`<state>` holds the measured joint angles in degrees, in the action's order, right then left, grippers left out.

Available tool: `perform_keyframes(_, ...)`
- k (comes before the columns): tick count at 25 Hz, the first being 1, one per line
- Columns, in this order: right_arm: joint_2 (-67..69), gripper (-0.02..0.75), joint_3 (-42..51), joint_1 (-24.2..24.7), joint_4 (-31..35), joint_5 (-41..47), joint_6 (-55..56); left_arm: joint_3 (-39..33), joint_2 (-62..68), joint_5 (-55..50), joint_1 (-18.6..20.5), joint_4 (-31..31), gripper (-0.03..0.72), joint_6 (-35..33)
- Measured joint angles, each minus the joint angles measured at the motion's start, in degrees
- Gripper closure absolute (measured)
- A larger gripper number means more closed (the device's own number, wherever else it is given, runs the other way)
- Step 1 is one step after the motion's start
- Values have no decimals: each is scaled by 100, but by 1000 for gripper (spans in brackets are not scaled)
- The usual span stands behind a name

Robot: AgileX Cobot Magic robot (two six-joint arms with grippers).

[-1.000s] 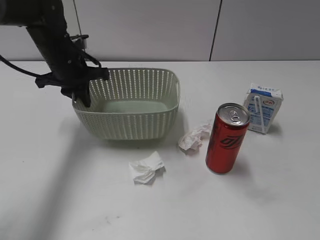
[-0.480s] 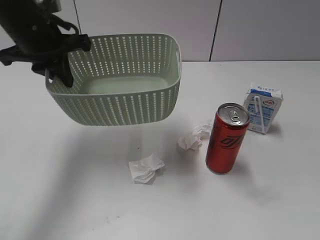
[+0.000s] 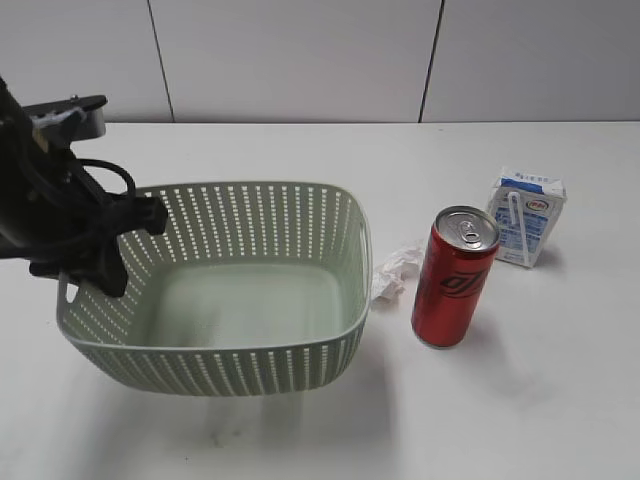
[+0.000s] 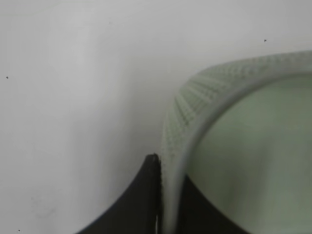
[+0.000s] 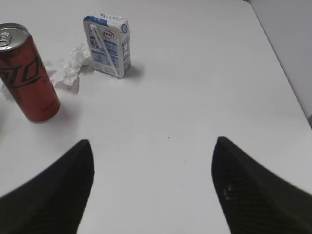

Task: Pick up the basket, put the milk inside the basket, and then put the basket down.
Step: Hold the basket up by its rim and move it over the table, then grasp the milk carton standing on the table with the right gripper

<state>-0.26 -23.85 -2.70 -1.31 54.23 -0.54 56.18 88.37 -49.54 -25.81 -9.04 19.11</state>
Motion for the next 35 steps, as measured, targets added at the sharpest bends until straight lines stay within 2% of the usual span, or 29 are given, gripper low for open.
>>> perform_keyframes(3,58,148,-35,0,82,-51,-107,-232,-1,164,-51,13,689,95)
perform_keyframes(7,679,148,-233,0,611,-186,-766,-440,-1,457,-51,-13,690,153)
perform_keyframes(11,1904,148,-563,0,971,-317,-1475,-524,-1,545,-56,-28,690,172)
perform_keyframes(16,3735,148,-1059,0,1053,-1052,-2730,-528,-1,577,-58,-28,690,178)
perform_keyframes(23,6432,148,-2586,0,1238,-1239,-3794,-530,-1,567,-58,-28,690,178)
perform_keyframes(28,8085,148,-3966,0,1493,-812,-4472,-530,-1,557,-58,-28,690,178)
perform_keyframes(32,9171,148,-4832,0,2024,-488,-5431,-530,-1,551,-58,-22,690,178)
perform_keyframes(35,9853,148,-5343,0,2226,-135,-5750,-530,-1,551,-58,-5,690,173)
